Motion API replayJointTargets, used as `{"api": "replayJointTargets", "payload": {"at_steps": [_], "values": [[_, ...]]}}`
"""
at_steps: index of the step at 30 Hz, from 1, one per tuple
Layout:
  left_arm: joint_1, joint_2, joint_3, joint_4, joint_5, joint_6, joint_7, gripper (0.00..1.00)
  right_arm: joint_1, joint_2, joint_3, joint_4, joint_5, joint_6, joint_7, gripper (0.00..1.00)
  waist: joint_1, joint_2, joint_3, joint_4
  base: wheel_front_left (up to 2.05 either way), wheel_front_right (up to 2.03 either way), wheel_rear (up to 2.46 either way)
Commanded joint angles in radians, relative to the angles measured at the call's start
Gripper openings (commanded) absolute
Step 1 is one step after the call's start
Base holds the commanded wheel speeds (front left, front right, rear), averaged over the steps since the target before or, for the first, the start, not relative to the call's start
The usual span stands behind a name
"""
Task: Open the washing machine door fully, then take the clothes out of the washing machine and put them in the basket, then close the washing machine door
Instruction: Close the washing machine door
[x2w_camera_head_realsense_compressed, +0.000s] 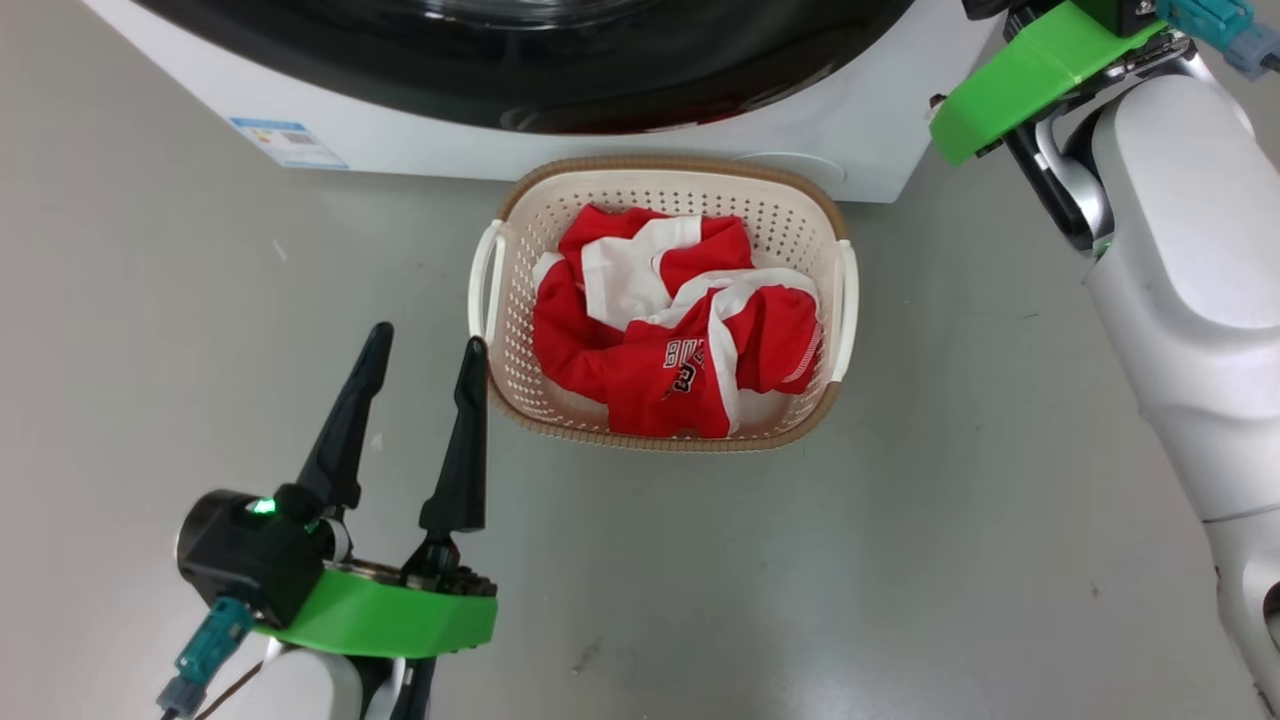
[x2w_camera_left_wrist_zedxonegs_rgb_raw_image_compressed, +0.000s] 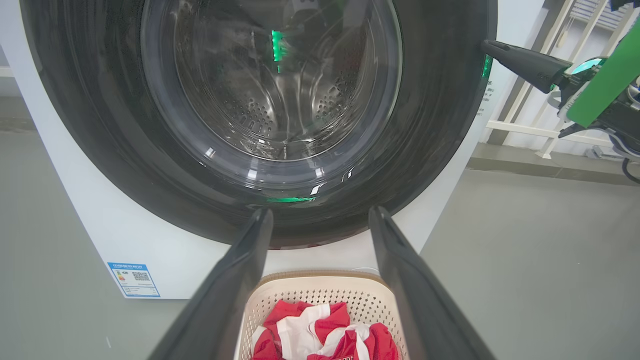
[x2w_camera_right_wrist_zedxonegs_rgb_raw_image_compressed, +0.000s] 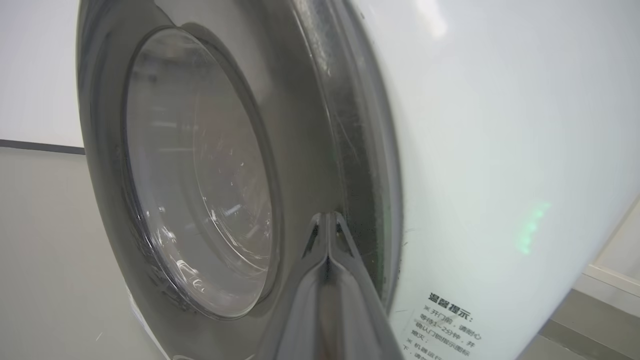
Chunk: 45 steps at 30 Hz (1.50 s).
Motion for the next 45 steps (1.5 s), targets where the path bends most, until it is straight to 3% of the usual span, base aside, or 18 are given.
{"api": "replayJointTargets", "payload": {"at_steps": [1, 3, 4, 5, 6, 7, 16, 34, 45], "values": [[-0.010, 0.013, 0.034, -0.019, 0.003, -0.005, -0.008, 1.00, 0.019, 0.016, -0.015, -0.028, 0.003, -0.011, -0.002, 0.00, 0.0000, -0.0001, -0.009, -0.012, 0.00, 0.00, 0.00], [-0.008, 0.013, 0.038, -0.015, 0.004, -0.004, -0.008, 1.00, 0.045, 0.030, -0.017, -0.042, 0.017, -0.011, -0.002, 0.00, 0.0000, -0.0001, -0.017, -0.024, 0.00, 0.00, 0.00], [-0.007, 0.012, 0.039, -0.012, 0.005, -0.004, -0.008, 1.00, 0.060, 0.035, -0.016, -0.049, 0.024, -0.011, -0.002, 0.16, 0.0000, -0.0001, -0.022, -0.031, 0.00, 0.00, 0.00], [-0.006, 0.012, 0.041, -0.010, 0.007, -0.004, -0.008, 1.00, 0.076, 0.040, -0.018, -0.058, 0.031, -0.011, -0.002, 0.38, 0.0000, -0.0001, -0.027, -0.039, 0.00, 0.00, 0.00], [-0.006, 0.012, 0.043, -0.007, 0.010, -0.004, -0.008, 1.00, 0.092, 0.044, -0.018, -0.068, 0.035, -0.011, -0.002, 0.90, 0.0000, -0.0001, -0.033, -0.047, 0.00, 0.00, 0.00], [-0.004, 0.012, 0.045, -0.003, 0.012, -0.004, -0.008, 1.00, 0.110, 0.047, -0.016, -0.076, 0.039, -0.011, -0.002, 1.00, 0.0000, -0.0001, -0.039, -0.055, 0.00, 0.00, 0.00], [0.002, 0.011, 0.071, 0.038, 0.002, 0.015, -0.008, 1.00, 0.290, 0.069, -0.012, -0.174, 0.065, -0.011, -0.002, 1.00, 0.0000, -0.0001, -0.101, -0.135, 0.00, 0.00, 0.00], [0.042, 0.012, 0.137, 0.055, 0.009, 0.012, -0.008, 1.00, 0.669, 0.084, -0.252, -0.403, 0.002, -0.011, -0.002, 1.00, 0.0000, -0.0001, -0.238, -0.283, 0.00, 0.00, 0.00], [0.095, 0.019, 0.172, 0.034, 0.054, 0.010, -0.008, 1.00, 0.834, 0.098, -0.352, -0.505, -0.029, -0.011, -0.002, 1.00, 0.0000, -0.0001, -0.325, -0.321, 0.00, 0.00, 0.00]]}}
